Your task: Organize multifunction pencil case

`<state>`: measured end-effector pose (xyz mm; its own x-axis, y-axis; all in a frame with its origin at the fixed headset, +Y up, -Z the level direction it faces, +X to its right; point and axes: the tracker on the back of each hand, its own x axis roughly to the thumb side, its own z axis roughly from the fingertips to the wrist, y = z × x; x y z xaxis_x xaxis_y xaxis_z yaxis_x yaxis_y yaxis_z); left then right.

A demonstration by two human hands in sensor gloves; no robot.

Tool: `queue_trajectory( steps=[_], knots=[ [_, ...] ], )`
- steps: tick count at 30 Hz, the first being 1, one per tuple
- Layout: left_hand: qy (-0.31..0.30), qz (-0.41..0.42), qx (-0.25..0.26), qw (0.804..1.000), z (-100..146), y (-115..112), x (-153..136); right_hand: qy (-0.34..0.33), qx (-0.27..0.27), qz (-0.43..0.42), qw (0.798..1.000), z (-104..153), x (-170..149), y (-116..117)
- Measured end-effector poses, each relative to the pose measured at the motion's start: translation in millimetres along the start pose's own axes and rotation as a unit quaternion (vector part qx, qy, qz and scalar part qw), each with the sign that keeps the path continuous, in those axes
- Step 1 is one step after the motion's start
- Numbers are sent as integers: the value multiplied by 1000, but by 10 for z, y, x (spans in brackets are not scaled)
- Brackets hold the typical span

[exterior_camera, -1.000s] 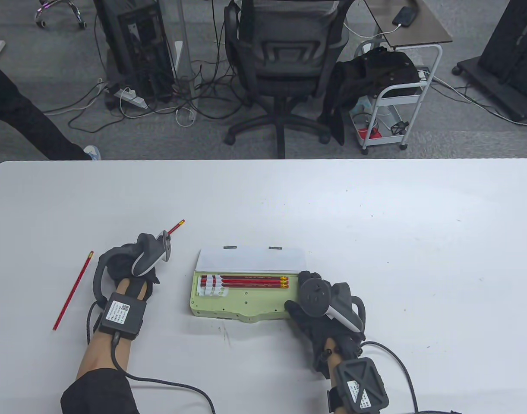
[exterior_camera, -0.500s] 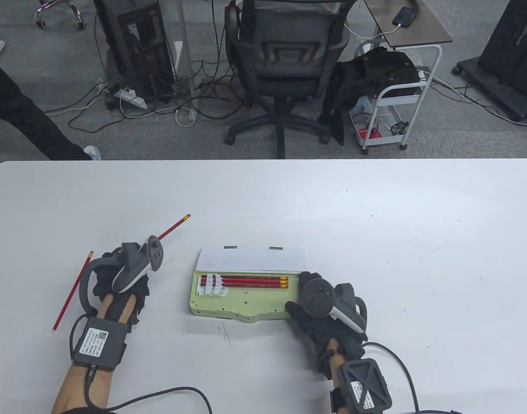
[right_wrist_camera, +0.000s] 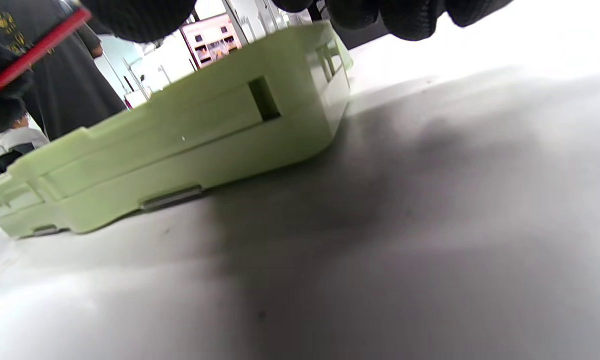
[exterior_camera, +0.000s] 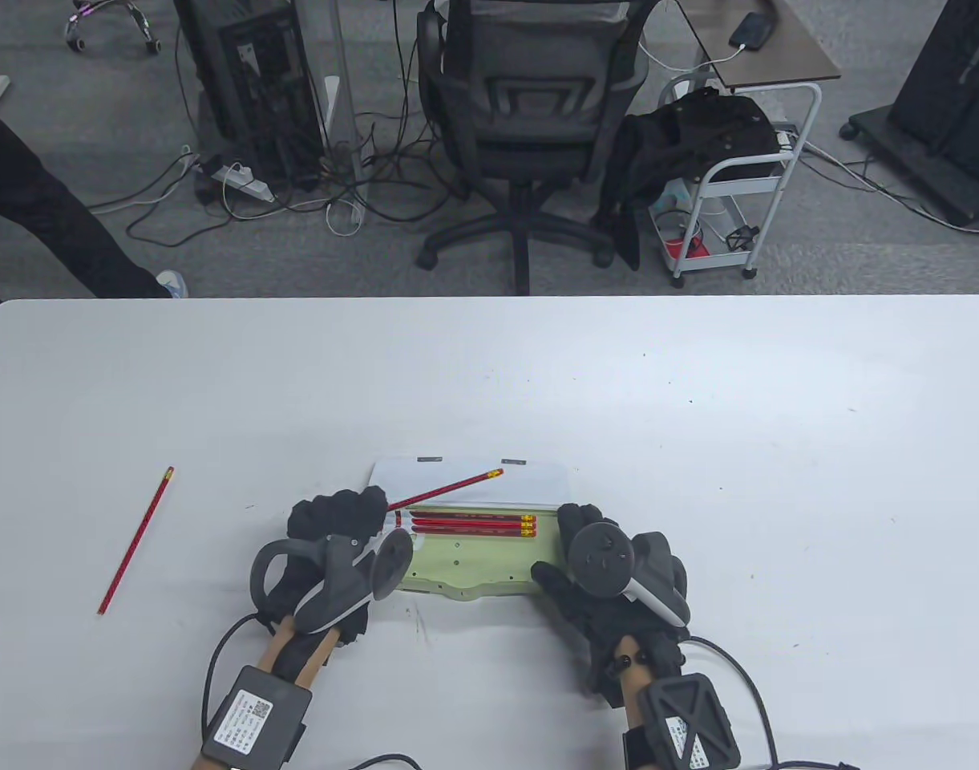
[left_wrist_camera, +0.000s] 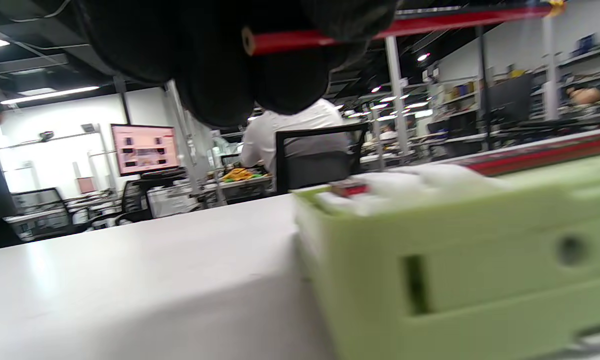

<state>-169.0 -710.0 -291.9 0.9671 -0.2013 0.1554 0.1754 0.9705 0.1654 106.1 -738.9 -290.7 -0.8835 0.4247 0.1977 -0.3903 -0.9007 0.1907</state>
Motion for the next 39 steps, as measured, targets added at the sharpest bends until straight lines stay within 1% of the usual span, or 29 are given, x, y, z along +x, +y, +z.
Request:
queue_trajectory(
  steps=[3, 5, 6, 9, 11, 14, 19, 21, 26, 30, 31, 35, 39],
  knots=[
    [-17, 6, 10, 1000, 14, 40, 41, -14, -36, -7, 999, 25, 37, -74],
    [-24, 17, 21, 999, 38, 74, 44, -32, -85, -24, 996, 55, 86, -149],
    [-28, 18, 26, 999, 49, 86, 47, -38, -98, -28, 994, 65, 109, -171],
    [-47, 16, 29, 998, 78, 109, 80, -70, -137, -13, 988, 90, 211, -229],
    [-59, 17, 33, 998, 86, 124, 114, -83, -150, -2, 985, 94, 262, -248],
    [-75, 26, 36, 996, 101, 132, 165, -91, -164, -15, 982, 103, 286, -285],
    [-90, 37, 38, 994, 132, 166, 224, -96, -174, -25, 980, 146, 261, -367],
    [-101, 42, 51, 993, 134, 186, 235, -96, -179, -30, 979, 162, 246, -397],
    [-110, 36, 56, 992, 150, 192, 236, -105, -185, -42, 976, 200, 264, -445],
    [-114, 40, 64, 991, 162, 221, 230, -119, -179, -16, 976, 168, 346, -417],
    [-115, 45, 69, 990, 167, 232, 229, -121, -165, -10, 979, 144, 373, -392],
    [-124, 40, 82, 988, 161, 268, 236, -115, -152, 30, 981, 87, 427, -328],
    [-125, 38, 93, 987, 140, 278, 191, -121, -146, 39, 981, 68, 463, -339]
  ],
)
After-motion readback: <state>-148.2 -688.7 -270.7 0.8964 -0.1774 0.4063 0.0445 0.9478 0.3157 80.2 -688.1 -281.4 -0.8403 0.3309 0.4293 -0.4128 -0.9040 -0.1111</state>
